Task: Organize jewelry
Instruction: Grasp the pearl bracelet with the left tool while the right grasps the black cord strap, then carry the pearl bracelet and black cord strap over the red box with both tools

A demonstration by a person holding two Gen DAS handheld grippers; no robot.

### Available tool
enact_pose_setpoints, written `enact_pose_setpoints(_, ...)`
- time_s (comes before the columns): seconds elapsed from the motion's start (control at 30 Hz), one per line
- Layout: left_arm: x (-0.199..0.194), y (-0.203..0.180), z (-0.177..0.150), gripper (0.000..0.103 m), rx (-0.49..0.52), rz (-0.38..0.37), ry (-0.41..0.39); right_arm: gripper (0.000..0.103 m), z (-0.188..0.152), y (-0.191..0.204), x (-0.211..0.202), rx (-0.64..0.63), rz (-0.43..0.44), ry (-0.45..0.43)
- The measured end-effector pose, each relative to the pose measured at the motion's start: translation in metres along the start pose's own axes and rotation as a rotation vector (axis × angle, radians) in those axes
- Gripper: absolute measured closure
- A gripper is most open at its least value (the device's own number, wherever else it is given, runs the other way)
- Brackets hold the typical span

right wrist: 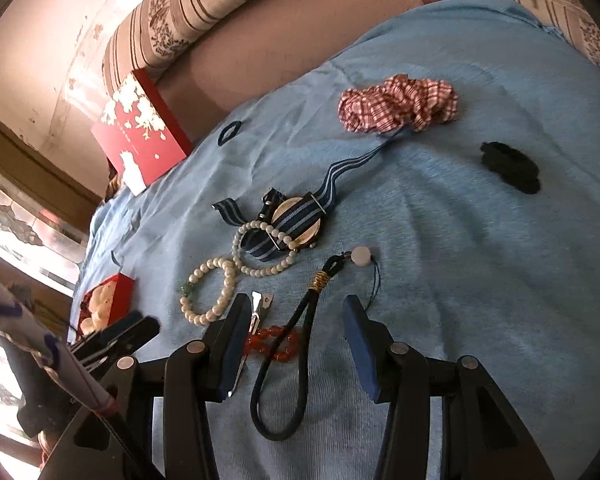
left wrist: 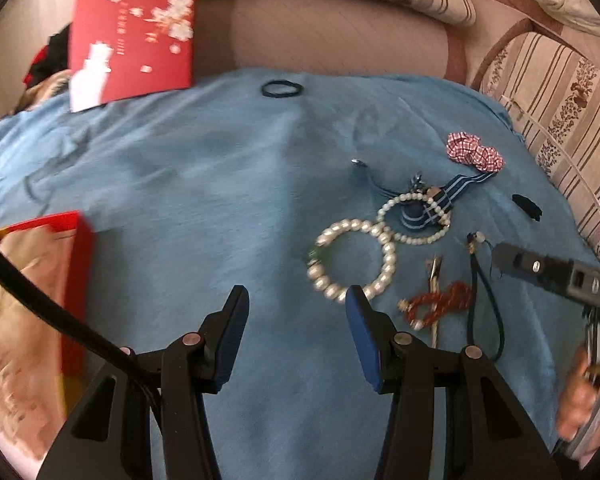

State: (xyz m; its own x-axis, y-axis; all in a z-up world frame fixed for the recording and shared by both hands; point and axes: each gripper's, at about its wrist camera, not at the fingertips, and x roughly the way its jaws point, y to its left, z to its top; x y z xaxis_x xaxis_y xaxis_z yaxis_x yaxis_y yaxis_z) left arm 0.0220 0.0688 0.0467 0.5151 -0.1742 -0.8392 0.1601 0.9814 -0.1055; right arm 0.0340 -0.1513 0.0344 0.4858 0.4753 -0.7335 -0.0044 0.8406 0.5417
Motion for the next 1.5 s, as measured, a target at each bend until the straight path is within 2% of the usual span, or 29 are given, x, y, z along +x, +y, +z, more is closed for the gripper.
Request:
enact_pose_setpoints(0.2, 0.034, -0.009, 0.013, 0.054, -0.012, -0.035, 0.064, 0.052, 0.002, 0.005, 0.015, -0.024, -0.049, 0.009)
enact_pose_setpoints(0.33, 0.042, -0.013, 0.017, 0.054, -0.011, -0.025, 0.055, 0.064, 0.001, 0.017, 0.028, -0.080, -0.106, 0.026)
enact_pose_setpoints(0.47, 0.047, -0.018, 0.019, 0.054, 0.000, -0.008, 0.048, 0.068, -0.002, 0.028, 0.036, -0.150, -0.167, 0.025)
enact_pose_setpoints(0.53, 0.048, -0.021, 0.019, 0.054, 0.011, 0.005, 0.044, 0.079, -0.004, 0.030, 0.038, -0.173, -0.196, 0.028)
enact_pose_setpoints(0.57, 0.048, -0.022, 0.019, 0.054, 0.017, 0.012, 0.043, 0.082, -0.004, 0.030, 0.038, -0.180, -0.210, 0.025)
enact_pose_setpoints(0.63, 0.049, -0.024, 0.020, 0.064, 0.030, 0.043, 0.039, 0.093, -0.004, 0.029, 0.037, -0.182, -0.220, 0.022)
enact_pose_setpoints(0.67, 0.049, -0.024, 0.020, 0.078, 0.039, 0.060, 0.038, 0.093, -0.003, 0.028, 0.037, -0.178, -0.219, 0.023)
enact_pose_setpoints(0.7, 0.048, -0.023, 0.021, 0.087, 0.040, 0.065, 0.040, 0.093, -0.003, 0.028, 0.035, -0.173, -0.215, 0.021)
enact_pose_setpoints(0.73, 0.047, -0.019, 0.022, 0.092, 0.031, 0.049, 0.047, 0.094, -0.002, 0.027, 0.033, -0.168, -0.212, 0.016)
enact_pose_setpoints(0.77, 0.044, -0.014, 0.023, 0.092, 0.005, 0.020, 0.054, 0.094, -0.002, 0.027, 0.031, -0.165, -0.208, 0.010)
enact_pose_setpoints(0.83, 0.034, -0.005, 0.022, 0.092, -0.043, -0.013, 0.051, 0.094, -0.001, 0.029, 0.024, -0.157, -0.193, -0.011)
enact_pose_setpoints(1.03, -0.013, 0.016, 0.009, 0.092, -0.100, -0.046, -0.004, 0.094, -0.002, 0.034, -0.004, -0.137, -0.131, -0.080)
enact_pose_setpoints(1.2, -0.066, 0.035, -0.004, 0.092, -0.143, -0.083, -0.057, 0.094, -0.010, 0.042, -0.015, -0.144, -0.090, -0.089)
enact_pose_setpoints(1.33, -0.105, 0.052, -0.015, 0.092, -0.156, -0.075, -0.095, 0.094, -0.018, 0.050, -0.023, -0.160, -0.058, -0.095)
enact_pose_setpoints(1.5, -0.146, 0.087, -0.038, 0.092, -0.194, -0.025, -0.130, 0.094, -0.029, 0.061, -0.030, -0.175, -0.030, -0.104)
